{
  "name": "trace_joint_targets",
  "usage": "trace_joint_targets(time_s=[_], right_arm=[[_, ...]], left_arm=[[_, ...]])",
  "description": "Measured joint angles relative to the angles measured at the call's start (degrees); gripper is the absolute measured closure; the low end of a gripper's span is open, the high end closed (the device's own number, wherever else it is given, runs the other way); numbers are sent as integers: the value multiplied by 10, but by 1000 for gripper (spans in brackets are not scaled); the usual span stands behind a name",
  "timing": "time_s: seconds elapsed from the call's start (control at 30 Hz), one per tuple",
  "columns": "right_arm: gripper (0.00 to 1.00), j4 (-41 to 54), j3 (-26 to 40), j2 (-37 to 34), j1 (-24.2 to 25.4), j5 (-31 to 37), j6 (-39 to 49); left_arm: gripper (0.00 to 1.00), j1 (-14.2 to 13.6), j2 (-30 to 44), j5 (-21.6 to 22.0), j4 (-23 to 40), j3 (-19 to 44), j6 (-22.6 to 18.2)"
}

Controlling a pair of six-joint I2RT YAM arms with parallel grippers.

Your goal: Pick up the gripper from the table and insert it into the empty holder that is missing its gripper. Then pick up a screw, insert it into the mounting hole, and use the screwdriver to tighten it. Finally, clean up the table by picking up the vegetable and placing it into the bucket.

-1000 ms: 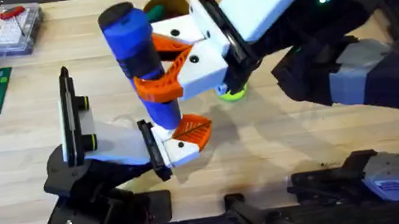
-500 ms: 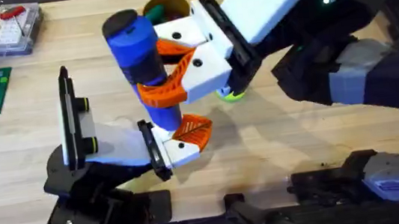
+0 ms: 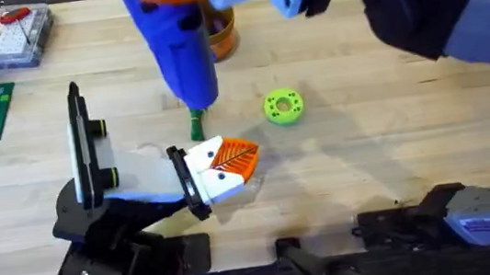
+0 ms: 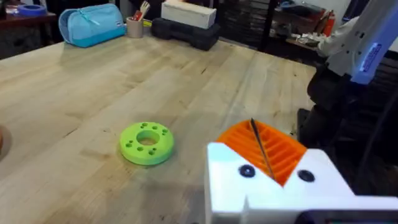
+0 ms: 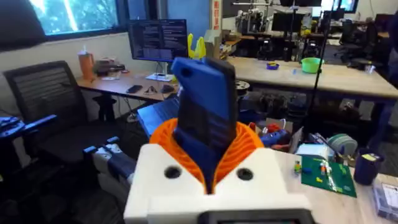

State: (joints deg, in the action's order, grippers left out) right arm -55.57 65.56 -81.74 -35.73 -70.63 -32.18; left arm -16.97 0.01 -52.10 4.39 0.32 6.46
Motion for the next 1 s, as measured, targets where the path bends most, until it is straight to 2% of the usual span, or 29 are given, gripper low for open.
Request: trace_joint_targets(time_s=[0.13,0.3,0.37,0.53,0.77,0.87,1.0], right_arm=[[978,26,8,0,-1,-12,2],[978,165,9,0,-1,9,50],[979,247,10,0,-1,47,90],[979,477,34,-2,7,190,226],[980,773,180,-5,48,334,403],[980,837,228,-5,51,425,468],[980,865,244,-4,52,524,564]], left_arm=[[989,0,0,1,0,0,0],[989,0,0,3,0,0,0],[989,0,0,5,-1,0,0],[989,0,0,5,-1,0,0],[989,0,0,5,-1,0,0],[989,0,0,5,-1,0,0],[989,0,0,10,-1,0,0]])
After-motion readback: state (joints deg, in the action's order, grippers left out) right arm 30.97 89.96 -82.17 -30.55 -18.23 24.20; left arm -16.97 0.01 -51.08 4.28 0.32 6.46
